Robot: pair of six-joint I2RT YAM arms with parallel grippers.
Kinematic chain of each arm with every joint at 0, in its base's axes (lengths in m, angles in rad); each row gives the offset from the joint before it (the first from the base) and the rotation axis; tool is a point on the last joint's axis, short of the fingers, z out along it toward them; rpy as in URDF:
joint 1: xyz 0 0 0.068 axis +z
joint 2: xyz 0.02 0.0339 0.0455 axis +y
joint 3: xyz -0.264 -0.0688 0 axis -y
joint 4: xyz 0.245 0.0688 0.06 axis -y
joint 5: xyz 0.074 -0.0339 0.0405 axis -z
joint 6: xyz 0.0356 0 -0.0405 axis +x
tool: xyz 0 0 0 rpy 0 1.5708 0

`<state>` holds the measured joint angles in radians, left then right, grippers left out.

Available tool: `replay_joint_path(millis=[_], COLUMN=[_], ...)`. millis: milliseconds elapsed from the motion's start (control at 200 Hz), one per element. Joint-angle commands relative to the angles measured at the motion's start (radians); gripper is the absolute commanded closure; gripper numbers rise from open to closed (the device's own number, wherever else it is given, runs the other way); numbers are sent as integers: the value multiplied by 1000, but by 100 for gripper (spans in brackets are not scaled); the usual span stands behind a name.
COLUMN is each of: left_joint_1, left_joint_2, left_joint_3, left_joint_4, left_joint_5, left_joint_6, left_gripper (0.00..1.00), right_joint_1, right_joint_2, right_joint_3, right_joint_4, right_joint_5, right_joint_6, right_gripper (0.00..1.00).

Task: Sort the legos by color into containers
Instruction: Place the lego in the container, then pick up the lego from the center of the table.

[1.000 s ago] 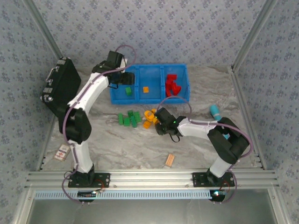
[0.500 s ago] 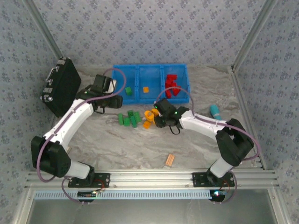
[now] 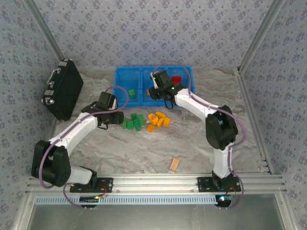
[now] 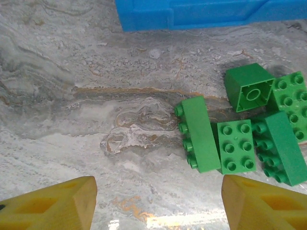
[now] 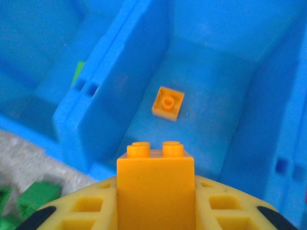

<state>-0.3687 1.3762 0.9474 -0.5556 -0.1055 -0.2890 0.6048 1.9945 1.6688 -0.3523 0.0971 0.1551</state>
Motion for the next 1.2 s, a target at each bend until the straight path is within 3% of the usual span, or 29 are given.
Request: replay_joint_path(millis=[0, 460, 1195], left_joint_1=[-3, -7, -13], left_joint_2=[41, 191, 329], left_joint_3=[-10, -36, 22], left_joint_4=[66, 205, 230], left_joint_5=[-1, 42, 64], left_joint_6=[-55, -124, -134], left_gripper=[31, 32, 34], right_joint_1=[-30, -98, -99], right_joint_2=[74, 316, 338], right_joint_3=[111, 405, 417], right_joint_4=[-26, -130, -125], right_joint_5=[-3, -152, -144], right_joint_6=[-32, -54, -75], right_gripper=[71, 68, 49])
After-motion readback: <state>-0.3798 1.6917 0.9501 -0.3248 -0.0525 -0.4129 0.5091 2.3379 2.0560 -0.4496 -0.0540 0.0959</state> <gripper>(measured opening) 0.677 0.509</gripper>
